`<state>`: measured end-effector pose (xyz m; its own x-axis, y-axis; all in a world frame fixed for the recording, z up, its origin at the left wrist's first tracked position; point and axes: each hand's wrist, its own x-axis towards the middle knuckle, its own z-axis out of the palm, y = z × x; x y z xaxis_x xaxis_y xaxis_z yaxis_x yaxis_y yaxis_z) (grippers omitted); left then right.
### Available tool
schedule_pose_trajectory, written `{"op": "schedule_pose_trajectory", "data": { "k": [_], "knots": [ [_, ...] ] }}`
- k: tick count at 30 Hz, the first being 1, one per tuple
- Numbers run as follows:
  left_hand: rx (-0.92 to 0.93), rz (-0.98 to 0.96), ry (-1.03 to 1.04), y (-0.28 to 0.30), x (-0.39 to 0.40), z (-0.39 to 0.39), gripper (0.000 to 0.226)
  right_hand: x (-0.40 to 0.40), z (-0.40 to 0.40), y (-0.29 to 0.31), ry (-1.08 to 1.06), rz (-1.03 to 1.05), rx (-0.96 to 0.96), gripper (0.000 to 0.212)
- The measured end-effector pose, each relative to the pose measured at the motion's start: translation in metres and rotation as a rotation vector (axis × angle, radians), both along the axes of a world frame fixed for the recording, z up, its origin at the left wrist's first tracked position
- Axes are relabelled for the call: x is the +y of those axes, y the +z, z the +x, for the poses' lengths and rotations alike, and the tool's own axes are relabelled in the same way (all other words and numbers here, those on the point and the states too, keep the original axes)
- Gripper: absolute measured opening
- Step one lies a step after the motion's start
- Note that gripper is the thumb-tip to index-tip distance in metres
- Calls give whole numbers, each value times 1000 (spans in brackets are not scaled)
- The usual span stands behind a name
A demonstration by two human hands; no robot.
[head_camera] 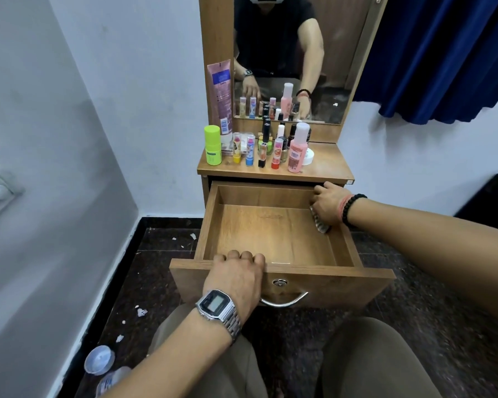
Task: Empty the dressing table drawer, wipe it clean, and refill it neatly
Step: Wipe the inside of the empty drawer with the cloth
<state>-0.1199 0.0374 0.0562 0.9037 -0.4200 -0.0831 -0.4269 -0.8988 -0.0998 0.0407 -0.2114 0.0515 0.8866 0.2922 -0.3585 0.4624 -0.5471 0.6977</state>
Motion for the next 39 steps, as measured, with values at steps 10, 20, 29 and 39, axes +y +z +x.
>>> {"op": "schedule_pose_trajectory", "data": {
  "k": [10,20,29,39],
  "knots": [
    [23,5,-9,1,1,1,29,8,-33,-4,24,60,165,35],
    [55,4,3,4,1,0,28,13,-67,25,-178,305,381,29],
    [23,-15,-1,1,0,1,28,16,-57,33,-237,900,176,32],
    [30,1,6,1,-1,1,27,40,-49,-32,-253,688,302,75]
  ]
}}
